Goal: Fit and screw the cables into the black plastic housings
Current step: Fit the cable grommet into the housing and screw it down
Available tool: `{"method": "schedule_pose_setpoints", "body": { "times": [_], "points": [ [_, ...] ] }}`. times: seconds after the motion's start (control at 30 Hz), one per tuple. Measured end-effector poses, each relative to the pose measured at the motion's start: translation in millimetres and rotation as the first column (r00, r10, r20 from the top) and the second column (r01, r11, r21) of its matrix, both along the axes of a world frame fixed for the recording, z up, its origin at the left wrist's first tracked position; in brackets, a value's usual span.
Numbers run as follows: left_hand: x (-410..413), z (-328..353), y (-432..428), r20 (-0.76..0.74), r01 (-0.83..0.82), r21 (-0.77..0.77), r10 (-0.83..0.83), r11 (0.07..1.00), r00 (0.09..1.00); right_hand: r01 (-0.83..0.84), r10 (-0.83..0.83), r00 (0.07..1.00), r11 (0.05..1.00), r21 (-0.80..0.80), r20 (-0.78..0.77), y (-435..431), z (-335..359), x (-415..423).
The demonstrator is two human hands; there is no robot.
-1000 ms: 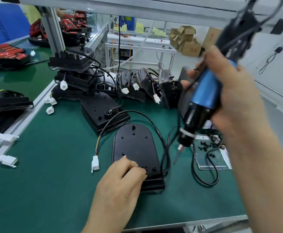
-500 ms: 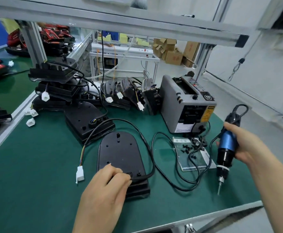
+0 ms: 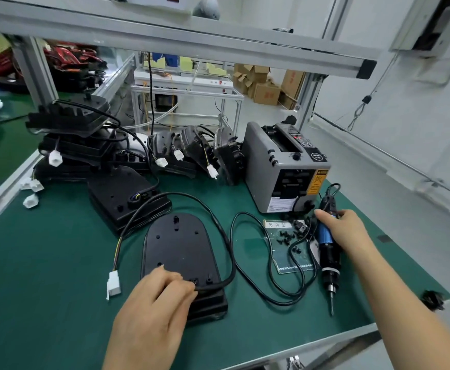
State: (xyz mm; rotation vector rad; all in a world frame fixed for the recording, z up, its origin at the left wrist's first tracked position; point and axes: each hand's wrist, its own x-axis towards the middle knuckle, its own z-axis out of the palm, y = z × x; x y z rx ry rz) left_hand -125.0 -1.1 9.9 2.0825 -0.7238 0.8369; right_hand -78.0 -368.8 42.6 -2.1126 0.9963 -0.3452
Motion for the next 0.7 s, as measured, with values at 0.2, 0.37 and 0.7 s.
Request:
{"method": "schedule_pose_setpoints", "body": {
  "times": [0.2, 0.37, 0.7],
  "points": [
    [0, 2, -1, -0.007, 0.002, -0.003, -0.002, 1.0, 1.0, 0.009, -0.013, 0.999, 0.996, -0.094, -0.042, 3, -6, 5],
    [0, 1, 0, 0.002, 0.004, -0.008, -0.004, 1.0, 1.0, 0.014, -0.024, 0.995, 0.995, -0.099, -0.101, -1, -3, -1],
    [0, 3, -2, 0.007, -0.014, -0.008, 0.014, 1.0, 1.0, 0.017, -0.048, 0.986, 0.982, -0.188, -0.16, -2, -7, -18]
  ]
}}
